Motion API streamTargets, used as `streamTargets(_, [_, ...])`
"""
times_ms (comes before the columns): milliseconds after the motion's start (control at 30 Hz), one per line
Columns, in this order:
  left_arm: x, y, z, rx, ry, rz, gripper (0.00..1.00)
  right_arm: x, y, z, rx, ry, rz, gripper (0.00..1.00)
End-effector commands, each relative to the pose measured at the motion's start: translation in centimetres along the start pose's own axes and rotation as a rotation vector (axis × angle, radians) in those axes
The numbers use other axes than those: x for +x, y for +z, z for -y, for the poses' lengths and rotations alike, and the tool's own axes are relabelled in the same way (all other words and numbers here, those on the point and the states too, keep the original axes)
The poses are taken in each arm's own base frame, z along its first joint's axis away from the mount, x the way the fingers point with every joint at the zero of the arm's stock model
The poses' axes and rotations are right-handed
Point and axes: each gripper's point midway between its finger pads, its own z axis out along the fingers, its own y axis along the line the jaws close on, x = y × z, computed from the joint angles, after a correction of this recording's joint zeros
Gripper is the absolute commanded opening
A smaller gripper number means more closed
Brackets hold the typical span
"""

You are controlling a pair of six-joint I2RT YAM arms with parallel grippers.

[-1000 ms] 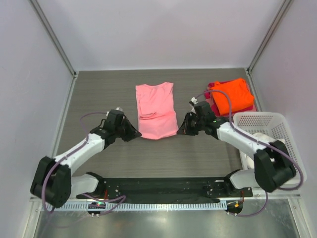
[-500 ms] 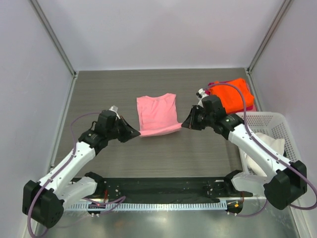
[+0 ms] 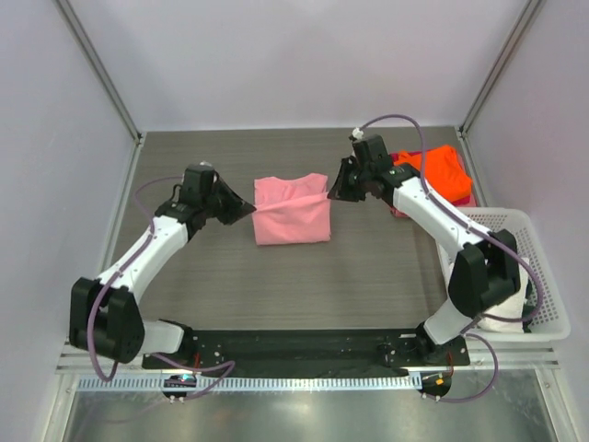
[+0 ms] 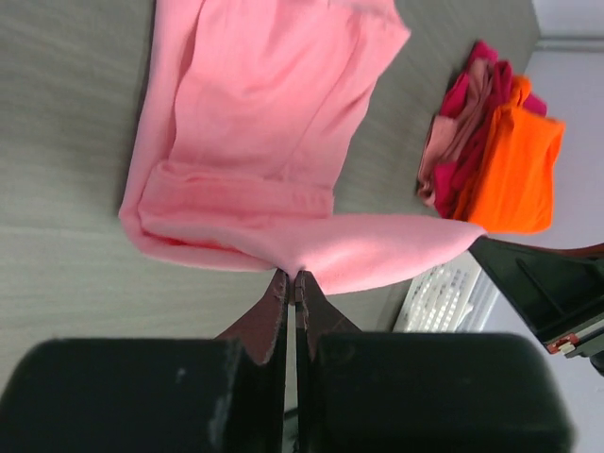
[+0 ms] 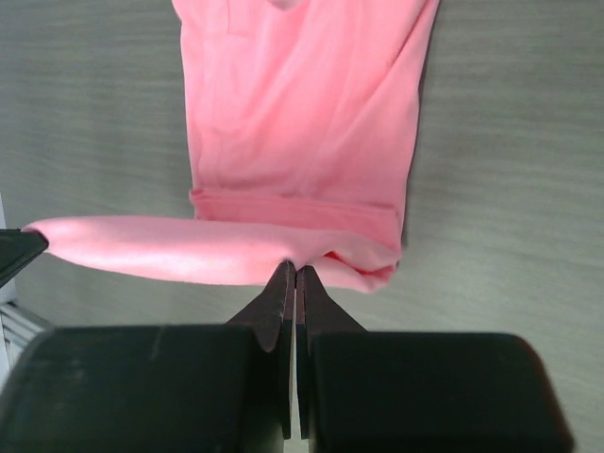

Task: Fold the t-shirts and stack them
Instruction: Fold the tshirt, then neatly place the folded tshirt to the corner

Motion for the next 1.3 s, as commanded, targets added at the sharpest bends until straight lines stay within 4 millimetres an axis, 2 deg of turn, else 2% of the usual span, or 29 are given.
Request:
streamTargets(0, [-3.5, 1.4, 1.9, 0.047, 0.02, 0.059, 0.0, -5.1, 0.5, -1.4, -0.036, -0.004, 0.095, 0.01])
streamTargets(33, [-4.3, 1.6, 2.8, 0.065, 0.02, 0.063, 0.0, -5.0, 2.1, -0.9, -0.022, 0.007, 0.071, 0.01])
streamTargets(67, [-5.0, 2.1, 3.1, 0.071, 0.019, 0.069, 0.0, -5.7, 2.5, -0.8, -0.022, 0.018, 0.075, 0.01])
streamTargets(100, [-5.4, 3.8, 2.2, 0.042, 0.006, 0.057, 0.0, -6.7, 2.9, -1.2, -0.033, 0.02, 0.089, 0.01])
streamTargets(133, [-6.4, 4.2, 3.1, 0.057, 0.01, 0.077, 0.0, -6.6, 4.5, -0.5, -0.016, 0.037, 0.066, 0.01])
streamTargets(167, [-6.9, 6.2, 2.0, 0.026, -0.008, 0.064, 0.0, -7.1, 5.3, -0.1, -0.006, 0.051, 0.068, 0.01])
streamTargets(233, [-8.1, 7.9, 2.8, 0.046, -0.022, 0.067, 0.0, -8.8, 6.2, -0.3, -0.02, 0.081, 0.094, 0.01])
streamTargets(267, [-8.8, 8.8, 3.2, 0.064, -0.029, 0.075, 0.0, -8.4, 8.2, 0.7, -0.005, 0.096, 0.068, 0.01])
streamTargets(300, [-9.6, 10.8, 3.0, 0.063, -0.053, 0.062, 0.0, -9.9, 8.4, 0.5, -0.017, 0.103, 0.093, 0.01])
streamTargets(333, [-10.1, 11.8, 3.5, 0.087, -0.051, 0.059, 0.01, -10.2, 9.3, 0.9, -0.009, 0.113, 0.092, 0.01])
streamTargets(367, [-10.7, 12.7, 4.5, 0.132, -0.038, 0.055, 0.05, -10.0, 10.9, 1.9, 0.012, 0.133, 0.078, 0.08])
streamTargets(400, [-10.7, 15.1, 3.1, 0.103, -0.05, 0.027, 0.12, -11.2, 11.3, 2.1, 0.01, 0.144, 0.1, 0.22])
streamTargets(433, [-12.1, 15.3, 4.8, 0.141, -0.027, 0.046, 0.43, -11.6, 11.8, 2.2, 0.013, 0.151, 0.11, 0.42])
streamTargets(467, [-12.3, 15.9, 4.5, 0.13, -0.032, 0.039, 0.55, -11.8, 12.3, 2.4, 0.01, 0.141, 0.117, 0.72])
streamTargets(500, [-12.7, 16.2, 4.5, 0.127, -0.031, 0.049, 0.62, -11.9, 12.9, 2.5, 0.012, 0.135, 0.12, 0.82])
streamTargets(533, [-12.8, 16.1, 4.4, 0.122, -0.012, 0.059, 0.71, -11.8, 13.0, 3.0, 0.019, 0.133, 0.116, 0.83])
streamTargets(633, [-13.0, 14.8, 3.6, 0.084, 0.035, 0.1, 0.77, -11.1, 12.3, 3.5, 0.018, 0.1, 0.121, 0.82])
streamTargets(700, [-12.8, 14.1, 3.1, 0.065, 0.049, 0.116, 0.77, -9.8, 12.5, 4.4, 0.026, 0.098, 0.11, 0.8])
streamTargets(733, [-12.1, 14.1, 2.0, 0.04, 0.052, 0.108, 0.77, -9.6, 12.5, 4.6, 0.026, 0.098, 0.109, 0.75])
streamTargets(800, [-11.7, 13.8, 1.5, 0.026, 0.068, 0.109, 0.77, -8.6, 13.1, 5.1, 0.032, 0.101, 0.087, 0.7])
streamTargets(833, [-11.1, 14.0, 0.5, -0.002, 0.068, 0.103, 0.77, -7.9, 13.7, 5.3, 0.023, 0.102, 0.063, 0.67])
streamTargets(967, [-9.6, 15.1, -1.5, -0.061, 0.076, 0.068, 0.77, -6.6, 15.5, 5.8, 0.012, 0.111, 0.017, 0.66])
streamTargets(1133, [-8.5, 17.1, -2.9, -0.111, 0.091, 0.018, 0.76, -5.7, 17.4, 6.4, 0.001, 0.118, -0.003, 0.68])
streamTargets(1200, [-8.3, 17.8, -2.9, -0.12, 0.099, 0.004, 0.74, -5.3, 18.3, 6.4, -0.011, 0.119, -0.024, 0.68])
streamTargets(1267, [-7.7, 18.6, -3.8, -0.148, 0.097, -0.018, 0.72, -4.8, 18.9, 6.5, -0.016, 0.12, -0.04, 0.67])
